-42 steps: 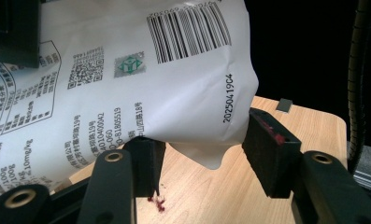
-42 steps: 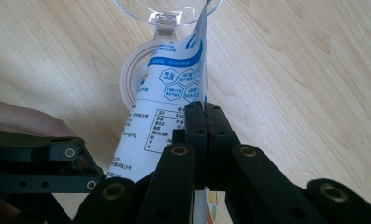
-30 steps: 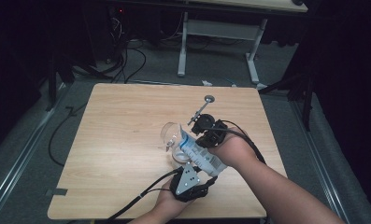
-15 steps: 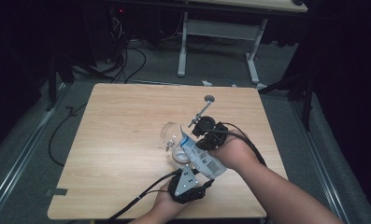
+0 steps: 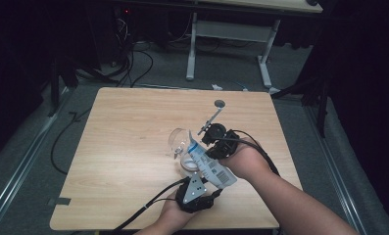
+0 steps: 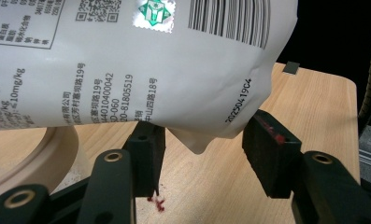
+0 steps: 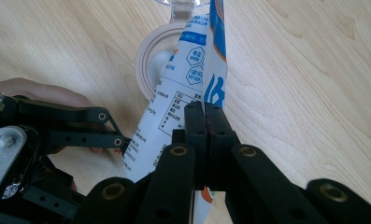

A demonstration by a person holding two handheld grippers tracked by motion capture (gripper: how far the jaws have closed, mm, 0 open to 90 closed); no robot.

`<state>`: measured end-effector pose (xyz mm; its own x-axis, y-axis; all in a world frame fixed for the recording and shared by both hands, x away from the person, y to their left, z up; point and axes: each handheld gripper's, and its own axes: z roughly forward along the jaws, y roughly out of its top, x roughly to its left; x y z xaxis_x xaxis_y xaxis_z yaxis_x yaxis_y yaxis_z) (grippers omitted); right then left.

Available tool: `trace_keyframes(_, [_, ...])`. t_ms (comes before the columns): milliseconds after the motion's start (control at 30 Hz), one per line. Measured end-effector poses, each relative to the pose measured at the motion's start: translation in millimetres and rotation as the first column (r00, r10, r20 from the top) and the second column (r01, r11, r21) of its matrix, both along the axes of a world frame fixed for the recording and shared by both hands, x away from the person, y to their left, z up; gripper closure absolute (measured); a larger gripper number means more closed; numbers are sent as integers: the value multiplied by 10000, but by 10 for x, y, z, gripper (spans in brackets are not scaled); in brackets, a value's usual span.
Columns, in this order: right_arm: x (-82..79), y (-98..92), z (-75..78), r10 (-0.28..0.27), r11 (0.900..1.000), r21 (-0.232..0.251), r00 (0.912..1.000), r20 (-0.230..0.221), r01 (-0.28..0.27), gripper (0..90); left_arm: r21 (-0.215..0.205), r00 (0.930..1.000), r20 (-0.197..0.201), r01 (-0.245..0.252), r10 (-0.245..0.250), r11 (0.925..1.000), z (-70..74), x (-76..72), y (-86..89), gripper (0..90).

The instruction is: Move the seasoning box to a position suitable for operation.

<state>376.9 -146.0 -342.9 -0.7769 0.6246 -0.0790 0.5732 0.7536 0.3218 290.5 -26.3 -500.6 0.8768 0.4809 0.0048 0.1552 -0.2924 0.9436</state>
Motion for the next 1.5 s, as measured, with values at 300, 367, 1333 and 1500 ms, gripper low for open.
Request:
trace_keyframes(300, [-13,-17,-3,-36,10000,20,10000,-29,36,900,231,9996,-265,-56,62,9997,-25,30,-4,501])
trace_keyframes(367, [-14,-22,-1,-37,10000,9,10000,-34,37,900,248,9995,-295,-68,75,9997,-30,32,-3,501])
trace_keyframes(1333, [-14,-56,-16,-200,9994,270,9996,-220,206,900,523,9974,-623,-329,361,9981,-105,58,32,522])
trace_keyframes(1500, [-18,-54,-8,-162,9996,232,9997,-199,167,900,484,9981,-559,-237,264,9985,-106,40,46,489])
